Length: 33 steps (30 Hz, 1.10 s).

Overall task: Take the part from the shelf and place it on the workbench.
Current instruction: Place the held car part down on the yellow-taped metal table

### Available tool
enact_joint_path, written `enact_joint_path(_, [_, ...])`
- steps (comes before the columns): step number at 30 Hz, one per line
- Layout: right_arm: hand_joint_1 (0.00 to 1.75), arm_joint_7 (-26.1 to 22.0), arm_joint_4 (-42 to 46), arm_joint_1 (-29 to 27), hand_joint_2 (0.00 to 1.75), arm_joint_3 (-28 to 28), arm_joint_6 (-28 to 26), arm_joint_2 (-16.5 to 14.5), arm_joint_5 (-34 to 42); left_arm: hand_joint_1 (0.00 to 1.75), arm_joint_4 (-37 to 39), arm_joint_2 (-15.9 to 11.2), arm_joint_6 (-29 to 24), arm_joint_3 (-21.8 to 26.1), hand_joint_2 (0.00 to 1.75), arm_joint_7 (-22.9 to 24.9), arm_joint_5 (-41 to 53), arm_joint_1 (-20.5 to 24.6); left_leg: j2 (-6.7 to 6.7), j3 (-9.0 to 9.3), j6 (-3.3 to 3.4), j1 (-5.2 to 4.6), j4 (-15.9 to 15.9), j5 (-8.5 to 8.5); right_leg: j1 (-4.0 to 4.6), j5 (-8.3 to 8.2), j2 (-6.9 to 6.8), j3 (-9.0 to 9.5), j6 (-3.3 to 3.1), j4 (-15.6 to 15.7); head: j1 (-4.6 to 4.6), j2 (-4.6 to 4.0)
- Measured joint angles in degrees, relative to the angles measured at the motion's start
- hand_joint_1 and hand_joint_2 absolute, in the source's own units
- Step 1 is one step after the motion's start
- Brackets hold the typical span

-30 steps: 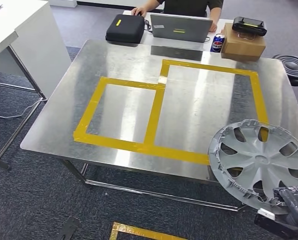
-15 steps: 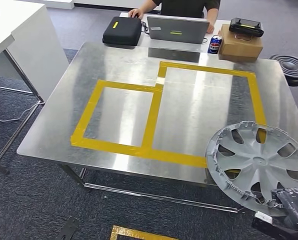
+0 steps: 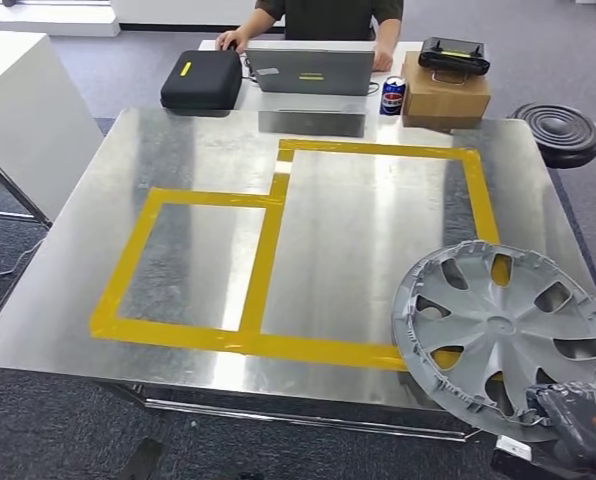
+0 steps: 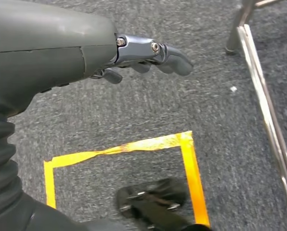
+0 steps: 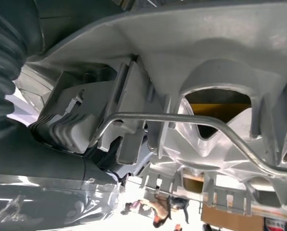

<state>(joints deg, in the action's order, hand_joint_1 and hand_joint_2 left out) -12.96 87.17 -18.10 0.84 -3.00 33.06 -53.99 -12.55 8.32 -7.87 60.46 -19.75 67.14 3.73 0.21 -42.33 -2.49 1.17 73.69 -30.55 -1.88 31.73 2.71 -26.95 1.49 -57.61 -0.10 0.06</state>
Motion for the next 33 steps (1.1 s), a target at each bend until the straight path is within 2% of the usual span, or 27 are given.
enact_joint_path(2, [1.75, -0.06, 0.15, -0.63, 1.75, 0.01, 0.05, 0.01, -0.02, 0.0, 0.02, -0.01, -0.02, 0.0, 1.75, 0.01, 0.0, -0.15, 0.17, 1.15, 0.09, 0.1, -7.25, 6.54, -0.11, 1.39, 0.84, 2.1, 0.37, 0.51, 0.0, 0.0])
enact_joint_path(3, [1.75, -0.05, 0.22, -0.9, 1.75, 0.04, 0.08, 0.05, -0.05, 0.0, 0.04, 0.04, -0.03, 0.0, 1.75, 0.02, -0.01, -0.07, 0.44, 2.14, -0.03, 0.12, -11.09, 8.66, 0.0, 2.25, 1.44, 3.03, 0.72, 0.74, -0.19, 0.0])
enact_joint_path(4, [1.75, 0.02, 0.26, -1.18, 1.75, 0.1, 0.11, 0.13, -0.12, 0.0, 0.07, 0.1, -0.05, 0.0, 1.75, 0.05, -0.01, 0.06, 0.73, 2.98, -0.07, 0.1, -13.85, 9.47, 0.16, 3.16, 1.96, 3.91, 1.15, 1.32, -0.27, 0.0])
enact_joint_path(5, [1.75, 0.13, 0.28, -1.53, 1.75, 0.2, 0.14, 0.26, -0.2, 0.0, 0.1, 0.21, -0.06, 0.0, 1.75, 0.08, -0.01, 0.23, 0.96, 3.49, 0.02, 0.18, -15.38, 9.13, 0.27, 3.74, 2.39, 5.03, 1.55, 2.06, -0.36, 0.0])
enact_joint_path(7, [1.75, 0.4, 0.15, -2.34, 1.75, 0.41, 0.27, 0.48, -0.34, 0.0, 0.11, 0.31, -0.16, 0.01, 1.75, 0.14, -0.08, 0.51, 0.75, 4.38, 0.51, 0.31, -16.19, 8.19, 0.22, 3.36, 2.55, 7.6, 2.2, 3.84, -0.1, 0.0])
enact_joint_path(8, [1.75, 0.51, 0.03, -2.7, 1.75, 0.53, 0.32, 0.54, -0.4, 0.0, 0.11, 0.32, -0.26, 0.02, 1.75, 0.2, -0.15, 0.49, 0.66, 5.02, 0.86, 0.42, -16.4, 8.14, 0.08, 2.75, 1.81, 8.4, 2.45, 4.0, 0.12, 0.0])
enact_joint_path(9, [1.75, 0.62, -0.09, -2.89, 1.75, 0.6, 0.35, 0.54, -0.44, 0.0, 0.12, 0.32, -0.48, 0.04, 1.75, 0.31, -0.22, 0.46, 0.77, 5.66, 1.19, 0.34, -16.4, 8.17, 0.08, 2.43, 0.65, 7.97, 2.65, 2.89, 0.33, 0.0])
enact_joint_path(10, [1.75, 0.69, -0.15, -2.97, 1.75, 0.66, 0.36, 0.53, -0.52, 0.0, 0.13, 0.31, -0.76, 0.07, 1.75, 0.47, -0.28, 0.48, 1.1, 6.18, 1.61, 0.16, -16.33, 8.05, 0.16, 2.98, -0.56, 6.32, 2.78, 0.37, 0.5, 0.01])
enact_joint_path(11, [1.75, 0.75, -0.18, -3.04, 1.75, 0.67, 0.29, 0.51, -0.73, 0.0, 0.13, 0.32, -1.04, 0.08, 1.75, 0.64, -0.29, 0.54, 1.57, 6.53, 2.03, -0.11, -16.32, 7.69, 0.3, 4.17, -1.72, 3.5, 2.82, -3.48, 0.58, 0.01])
enact_joint_path(12, [1.75, 0.76, -0.18, -3.09, 1.75, 0.66, 0.14, 0.48, -1.09, 0.0, 0.12, 0.34, -1.27, 0.08, 1.75, 0.79, -0.28, 0.65, 1.95, 6.78, 2.35, -0.41, -16.32, 7.29, 0.54, 5.93, -2.24, 0.23, 2.75, -7.69, 0.58, 0.01])
enact_joint_path(13, [1.75, 0.66, -0.18, -3.15, 1.75, 0.63, -0.09, 0.4, -1.66, 0.0, 0.12, 0.35, -1.39, 0.08, 1.75, 0.89, -0.21, 0.73, 2.22, 7.06, 2.61, -0.7, -16.32, 6.91, 0.81, 7.61, -2.35, -2.8, 2.57, -11.03, 0.6, 0.01])
enact_joint_path(14, [1.75, 0.53, -0.19, -3.22, 1.75, 0.58, -0.37, 0.28, -2.37, 0.0, 0.12, 0.37, -1.42, 0.08, 1.75, 0.95, -0.14, 0.71, 2.39, 7.45, 2.78, -0.93, -16.32, 6.55, 1.07, 8.35, -2.36, -4.97, 2.3, -12.68, 0.59, 0.01])
enact_joint_path(15, [1.75, 0.4, -0.23, -3.27, 1.75, 0.45, -0.66, 0.1, -3.17, 0.0, 0.13, 0.38, -1.41, 0.09, 1.75, 1.0, -0.04, 0.65, 2.52, 7.93, 2.85, -1.11, -16.32, 6.2, 1.32, 7.61, -2.35, -6.18, 1.85, -12.36, 0.59, 0.01])
enact_joint_path(16, [1.75, 0.29, -0.3, -3.28, 1.75, 0.21, -0.92, -0.13, -4.01, 0.0, 0.13, 0.38, -1.41, 0.1, 1.75, 1.04, 0.06, 0.62, 2.61, 8.42, 2.85, -1.23, -16.32, 5.92, 1.56, 5.3, -2.29, -6.29, 1.39, -9.99, 0.61, 0.01])
enact_joint_path(17, [1.75, 0.25, -0.4, -3.19, 1.75, -0.2, -1.16, -0.35, -4.81, 0.0, 0.13, 0.39, -1.4, 0.1, 1.75, 1.07, 0.17, 0.65, 2.71, 8.9, 2.79, -1.3, -16.32, 5.7, 1.76, 2.07, -2.03, -5.6, 1.01, -6.71, 0.58, 0.01])
enact_joint_path(18, [1.75, 0.25, -0.54, -2.95, 1.75, -0.77, -1.35, -0.6, -5.59, 0.0, 0.13, 0.4, -1.38, 0.11, 1.75, 1.1, 0.3, 0.74, 2.83, 9.32, 2.65, -1.43, -16.35, 5.51, 2.08, -0.21, -1.68, -4.95, 0.68, -3.9, 0.6, 0.01])
enact_joint_path(19, [1.75, 0.25, -0.69, -2.55, 1.75, -1.5, -1.49, -0.86, -6.31, 0.0, 0.13, 0.42, -1.33, 0.1, 1.75, 1.13, 0.44, 0.94, 3.03, 9.6, 2.41, -1.49, -16.44, 5.2, 2.33, -0.6, -1.34, -4.18, 0.36, -2.1, 0.65, 0.01])
enact_joint_path(20, [1.75, 0.32, -0.82, -2.0, 1.75, -2.29, -1.58, -1.09, -6.92, 0.0, 0.13, 0.44, -1.28, 0.09, 1.75, 1.16, 0.61, 1.16, 3.28, 9.84, 2.16, -1.51, -16.63, 4.95, 2.55, -0.12, -1.07, -3.78, 0.11, -1.42, 0.68, 0.01])
enact_joint_path(22, [1.75, 0.61, -1.02, -0.71, 1.75, -3.94, -1.66, -1.59, -7.77, 0.0, 0.14, 0.52, -1.2, 0.07, 1.75, 1.21, 0.87, 1.47, 3.47, 9.8, 1.39, -1.45, -16.35, 5.71, 2.63, 1.72, -1.08, -3.52, -0.6, -1.16, 0.75, 0.01])
enact_joint_path(24, [1.75, 0.93, -1.1, 0.44, 1.75, -5.31, -1.75, -1.98, -8.17, 0.0, 0.15, 0.58, -1.19, 0.06, 1.75, 1.26, 1.0, 1.4, 2.7, 9.53, 0.81, -1.25, -14.93, 6.02, 2.38, -0.56, -1.78, -3.85, -1.25, -0.5, 0.68, 0.01])
enact_joint_path(25, [1.75, 1.0, -1.13, 0.95, 1.75, -5.83, -1.8, -2.09, -8.28, 0.0, 0.15, 0.63, -1.18, 0.07, 1.75, 1.28, 1.02, 1.35, 2.02, 9.01, 0.58, -1.12, -13.25, 4.51, 2.22, -1.91, -2.23, -4.03, -1.51, -0.41, 0.6, 0.01])
enact_joint_path(26, [1.75, 1.04, -1.12, 1.4, 1.75, -6.27, -1.84, -2.2, -8.33, 0.0, 0.15, 0.67, -1.18, 0.07, 1.75, 1.3, 1.04, 1.31, 1.27, 8.1, 0.34, -1.03, -10.54, 2.18, 2.11, -3.13, -2.63, -4.31, -1.66, -0.32, 0.56, 0.01])
enact_joint_path(28, [1.75, 1.07, -1.12, 2.09, 1.75, -6.95, -1.86, -2.38, -8.37, 0.0, 0.15, 0.72, -1.19, 0.07, 1.75, 1.3, 1.04, 1.26, 0.23, 5.48, -0.18, -1.0, -3.83, -2.73, 2.01, -4.16, -2.78, -4.69, -1.68, -0.35, 0.5, 0.01])
enact_joint_path(29, [1.75, 1.09, -1.12, 2.3, 1.75, -7.23, -1.86, -2.45, -8.37, 0.0, 0.15, 0.69, -1.19, 0.07, 1.75, 1.31, 1.01, 1.21, 0.06, 4.74, -0.25, -1.0, -1.74, -3.95, 2.01, -4.36, -2.7, -4.87, -1.63, -0.36, 0.49, 0.01])
enact_joint_path(30, [1.75, 1.1, -1.12, 2.42, 1.75, -7.41, -1.87, -2.49, -8.37, 0.0, 0.15, 0.63, -1.19, 0.07, 1.75, 1.33, 0.98, 1.13, -0.01, 4.92, -0.25, -1.0, -1.59, -3.91, 2.01, -4.54, -2.65, -5.02, -1.57, -0.38, 0.49, 0.01])
enact_joint_path(31, [1.75, 1.09, -1.12, 2.51, 1.75, -7.58, -1.87, -2.5, -8.37, 0.0, 0.15, 0.57, -1.19, 0.07, 1.75, 1.34, 0.95, 1.05, 0.04, 6.16, -0.19, -0.99, -3.59, -2.73, 1.99, -4.69, -2.63, -5.12, -1.48, -0.41, 0.48, 0.01])
enact_joint_path(33, [1.75, 1.02, -1.12, 2.76, 1.75, -8.02, -1.88, -2.51, -8.37, 0.0, 0.15, 0.45, -1.16, 0.07, 1.75, 1.37, 0.92, 0.98, 0.84, 10.18, 0.11, -0.99, -11.26, 0.87, 1.98, -4.97, -2.58, -4.97, -1.2, -0.5, 0.5, 0.01])
